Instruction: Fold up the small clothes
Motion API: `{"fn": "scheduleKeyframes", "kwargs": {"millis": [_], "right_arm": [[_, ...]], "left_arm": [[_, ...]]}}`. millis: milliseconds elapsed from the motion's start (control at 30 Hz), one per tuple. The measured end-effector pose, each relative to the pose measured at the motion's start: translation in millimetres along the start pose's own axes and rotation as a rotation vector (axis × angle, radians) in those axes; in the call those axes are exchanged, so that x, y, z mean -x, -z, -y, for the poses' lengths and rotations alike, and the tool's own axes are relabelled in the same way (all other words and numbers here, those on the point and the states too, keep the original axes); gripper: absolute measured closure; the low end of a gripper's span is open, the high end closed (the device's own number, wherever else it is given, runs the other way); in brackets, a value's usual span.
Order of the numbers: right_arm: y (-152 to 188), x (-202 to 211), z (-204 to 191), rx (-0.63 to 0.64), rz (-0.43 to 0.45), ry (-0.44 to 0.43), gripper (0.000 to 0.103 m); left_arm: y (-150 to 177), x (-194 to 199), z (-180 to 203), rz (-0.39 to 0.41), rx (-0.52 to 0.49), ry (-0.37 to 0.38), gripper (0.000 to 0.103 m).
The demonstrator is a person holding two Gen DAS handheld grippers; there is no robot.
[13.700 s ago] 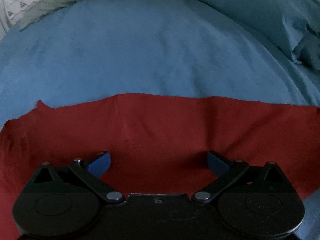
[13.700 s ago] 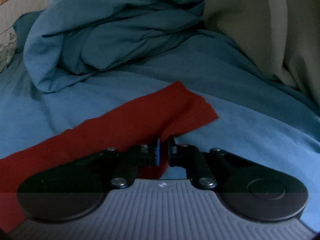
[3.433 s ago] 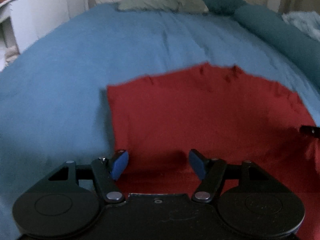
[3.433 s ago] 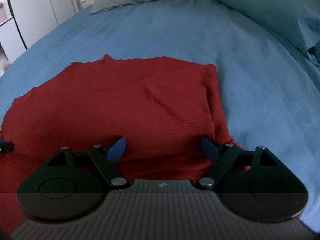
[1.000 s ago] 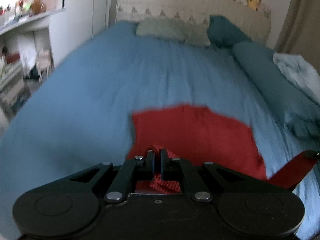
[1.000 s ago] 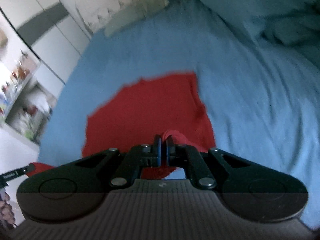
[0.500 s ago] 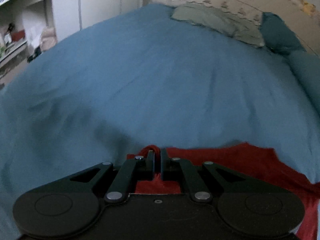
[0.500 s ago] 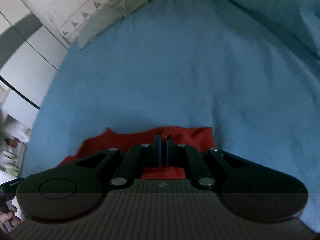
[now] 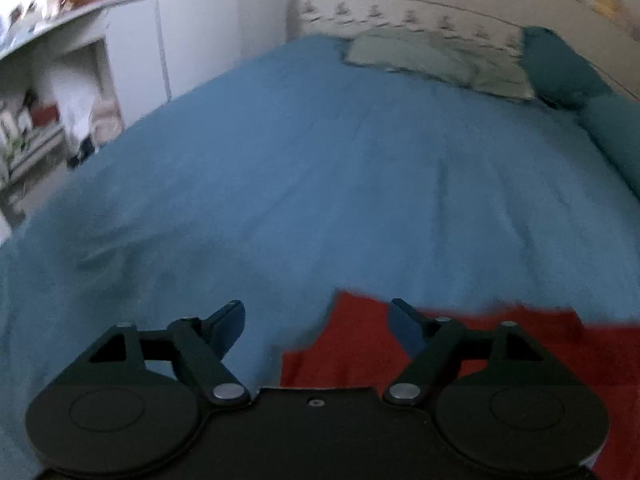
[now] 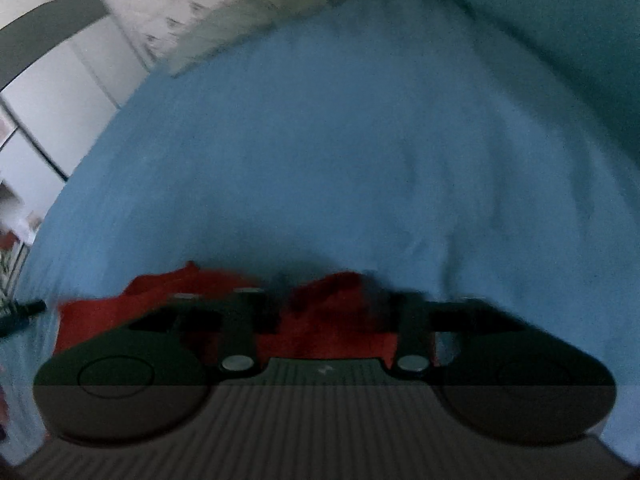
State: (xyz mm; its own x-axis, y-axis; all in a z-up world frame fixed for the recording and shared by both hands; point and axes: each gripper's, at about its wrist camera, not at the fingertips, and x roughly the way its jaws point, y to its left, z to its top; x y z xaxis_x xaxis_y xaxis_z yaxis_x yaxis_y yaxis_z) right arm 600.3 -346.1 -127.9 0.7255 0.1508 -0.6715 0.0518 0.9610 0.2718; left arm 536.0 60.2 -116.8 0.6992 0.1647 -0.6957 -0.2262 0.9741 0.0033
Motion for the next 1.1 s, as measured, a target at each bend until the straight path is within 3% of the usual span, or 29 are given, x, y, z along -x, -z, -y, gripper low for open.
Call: {"fn": "scheduleKeyframes", "kwargs": {"millis": [67,200,300,367,533,600,733,833,967,1100], "right_arm": [[16.9,22.8,-21.9,0.067,0.025,-0.034,0.004],[56.7,27.9,-44.4,0.104,-0.047,-0.087,0.004],[80.6,9.6,-38.5,0.096,-0.12,-0.023,0.004],[90.4,1.8,-22.3,0.073,-0.123,0.034,0.007],[88.2,1.3,-20.3,0.093,-0.108,0.039,0.007],[86.1,9.8,-21.2,0.109,-0.113,0.019,0.007],[65.5,70.4,-23.0,0.138,-0.003,0.014,0.007],[62.0,112.5,-18.0,0.176,0.03,0.06,0.007],[78.1,130.3,-1.8,0.18,-0.033,0.093,0.007],[107.6,118.1,12.3,0.127,-0.089,0.125,0.011]], "left_arm": [[23.3,23.8,1.1,-0.012,-0.052,0.045,0.009],[75.5,36.7,4.7,-0.098,-0.118,0.102,0.008],[106.5,21.7,3.5,-0.191,-0.132,0.098,0.009],[120.2,18.5,-0.3,-0.187,-0.134,0.097,0.007],[115.7,18.2,-2.4,-0.185,-0.159,0.104,0.006],[104.1,26.1,1.3,-0.169,-0.182,0.083,0.011],[79.8,72.2,9.9,-0.072,-0.205,0.121,0.012],[67.1,97.8,25.0,-0.039,-0.231,0.154,0.003],[66.1,99.2,50.9,-0.082,-0.231,0.187,0.002],[78.2,85.3,77.1,-0.131,-0.226,0.179,0.002]]}}
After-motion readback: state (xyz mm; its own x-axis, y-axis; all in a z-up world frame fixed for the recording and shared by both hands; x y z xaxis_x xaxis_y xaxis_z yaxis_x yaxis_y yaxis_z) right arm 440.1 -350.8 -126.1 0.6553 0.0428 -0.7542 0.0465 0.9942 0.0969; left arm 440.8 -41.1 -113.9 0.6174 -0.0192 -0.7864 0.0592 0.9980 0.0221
